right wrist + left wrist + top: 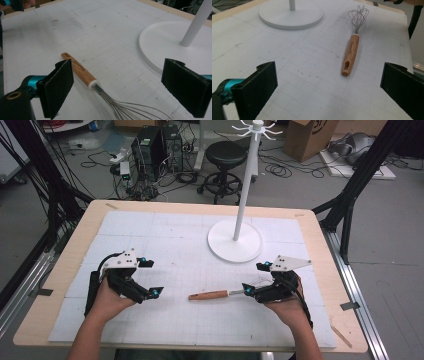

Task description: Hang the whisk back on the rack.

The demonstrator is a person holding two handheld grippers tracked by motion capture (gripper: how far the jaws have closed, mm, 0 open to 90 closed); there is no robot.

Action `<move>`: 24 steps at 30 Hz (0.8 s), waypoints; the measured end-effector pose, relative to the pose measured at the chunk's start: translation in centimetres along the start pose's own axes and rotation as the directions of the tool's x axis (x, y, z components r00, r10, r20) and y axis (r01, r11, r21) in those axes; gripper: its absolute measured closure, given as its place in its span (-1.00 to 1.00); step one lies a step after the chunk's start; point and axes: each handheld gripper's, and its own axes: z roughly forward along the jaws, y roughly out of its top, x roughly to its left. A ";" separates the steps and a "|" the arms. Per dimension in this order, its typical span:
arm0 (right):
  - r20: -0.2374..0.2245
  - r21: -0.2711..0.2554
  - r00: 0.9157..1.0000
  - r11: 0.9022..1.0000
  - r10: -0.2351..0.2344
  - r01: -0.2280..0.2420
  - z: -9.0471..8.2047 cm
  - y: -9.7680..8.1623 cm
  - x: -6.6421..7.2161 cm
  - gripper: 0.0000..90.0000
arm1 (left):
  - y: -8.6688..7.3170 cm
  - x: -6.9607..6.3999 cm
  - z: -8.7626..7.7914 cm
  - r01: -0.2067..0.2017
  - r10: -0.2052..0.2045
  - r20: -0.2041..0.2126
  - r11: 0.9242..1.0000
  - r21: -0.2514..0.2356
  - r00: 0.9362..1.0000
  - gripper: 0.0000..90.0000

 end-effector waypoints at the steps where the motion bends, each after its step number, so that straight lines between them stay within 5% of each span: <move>1: -0.006 0.003 1.000 1.000 -0.008 0.008 0.2 0.2 0.1 -0.78 | 0.0 0.0 -0.1 0.002 -0.002 -0.005 1.000 0.000 1.000 -0.96; 7: -0.031 0.022 0.999 0.999 -0.031 0.032 0.7 1.0 0.5 -0.78 | -0.2 0.3 -0.6 0.008 -0.008 -0.026 1.000 -0.002 1.000 -0.96; 18: -0.114 0.164 0.992 0.984 -0.046 0.064 4.4 2.5 0.5 -0.77 | -0.1 0.5 -0.9 0.016 -0.017 -0.037 1.000 -0.027 0.999 -0.96; 19: -0.136 0.211 0.989 0.974 -0.057 0.085 5.4 2.6 0.9 -0.77 | -0.1 0.5 -0.9 0.012 -0.013 -0.038 1.000 -0.028 0.999 -0.96; 21: -0.142 0.227 0.988 0.969 -0.061 0.093 5.9 2.6 1.1 -0.77 | -0.1 0.4 -0.9 0.012 -0.013 -0.039 1.000 -0.028 0.999 -0.96; 22: -0.178 0.286 0.981 0.950 -0.074 0.124 7.2 2.5 1.7 -0.77 | 0.0 0.4 -0.9 0.007 -0.008 -0.039 1.000 -0.026 0.999 -0.96; 23: -0.178 0.286 0.981 0.950 -0.074 0.124 7.2 2.5 1.7 -0.77 | 0.0 0.4 -0.9 0.007 -0.008 -0.039 1.000 -0.026 0.999 -0.96; 24: -0.191 0.328 0.978 0.933 -0.086 0.146 8.0 2.2 2.0 -0.68 | 0.0 0.3 -0.9 0.004 -0.005 -0.041 1.000 -0.027 0.999 -0.96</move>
